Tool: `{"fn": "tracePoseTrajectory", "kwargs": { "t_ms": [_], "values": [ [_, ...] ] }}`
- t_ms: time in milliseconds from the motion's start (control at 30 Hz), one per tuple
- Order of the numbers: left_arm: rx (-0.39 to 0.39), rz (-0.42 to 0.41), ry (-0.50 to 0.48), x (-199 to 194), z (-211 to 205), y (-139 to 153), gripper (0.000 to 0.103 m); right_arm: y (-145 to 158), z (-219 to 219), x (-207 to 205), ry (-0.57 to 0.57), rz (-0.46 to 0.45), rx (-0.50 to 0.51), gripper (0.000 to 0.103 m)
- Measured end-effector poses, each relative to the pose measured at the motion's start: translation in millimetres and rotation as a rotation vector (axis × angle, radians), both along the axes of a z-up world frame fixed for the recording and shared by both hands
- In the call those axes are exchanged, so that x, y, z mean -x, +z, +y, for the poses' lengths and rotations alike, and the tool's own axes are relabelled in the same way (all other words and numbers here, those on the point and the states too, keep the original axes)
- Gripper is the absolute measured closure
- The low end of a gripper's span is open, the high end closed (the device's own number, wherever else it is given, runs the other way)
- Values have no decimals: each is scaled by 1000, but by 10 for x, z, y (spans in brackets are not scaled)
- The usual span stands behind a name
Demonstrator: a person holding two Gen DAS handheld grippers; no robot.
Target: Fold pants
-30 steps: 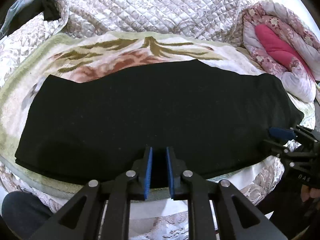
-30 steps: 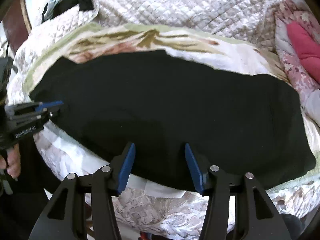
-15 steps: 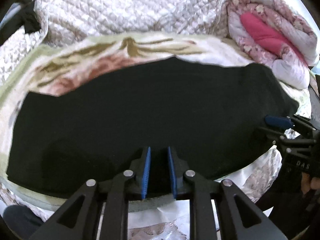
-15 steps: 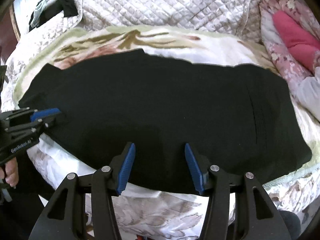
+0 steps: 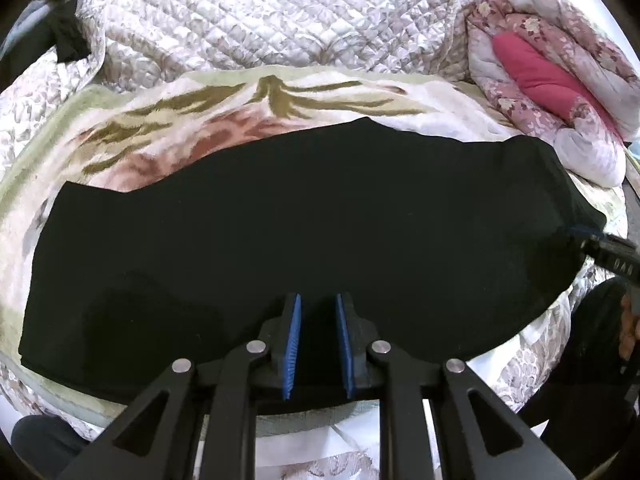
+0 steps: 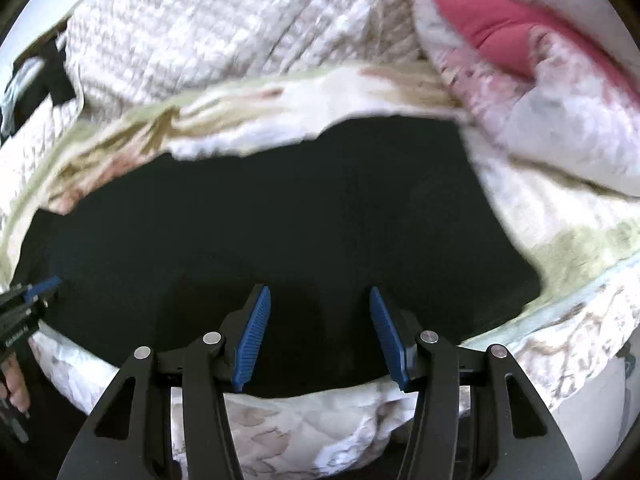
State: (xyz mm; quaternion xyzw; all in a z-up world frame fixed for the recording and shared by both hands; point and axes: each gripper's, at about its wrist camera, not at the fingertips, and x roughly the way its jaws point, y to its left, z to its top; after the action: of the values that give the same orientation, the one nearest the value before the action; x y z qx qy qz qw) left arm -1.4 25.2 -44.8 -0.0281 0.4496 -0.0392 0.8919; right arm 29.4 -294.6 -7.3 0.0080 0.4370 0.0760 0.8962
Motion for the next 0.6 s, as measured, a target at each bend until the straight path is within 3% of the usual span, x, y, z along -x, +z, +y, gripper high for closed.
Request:
{"fn": "tracePoseTrajectory", "kwargs": {
  "t_ms": [167, 367, 600],
  "values": [
    [8, -19, 33, -52, 101, 62, 83, -81, -220, -173, -60, 56, -49, 57],
    [-10, -28, 118, -162, 373, 103, 83, 102, -98, -239, -20, -9, -36, 59],
    [-37, 2, 185, -459, 582, -30, 82, -46, -47, -534, -17, 19, 4, 59]
  ]
}}
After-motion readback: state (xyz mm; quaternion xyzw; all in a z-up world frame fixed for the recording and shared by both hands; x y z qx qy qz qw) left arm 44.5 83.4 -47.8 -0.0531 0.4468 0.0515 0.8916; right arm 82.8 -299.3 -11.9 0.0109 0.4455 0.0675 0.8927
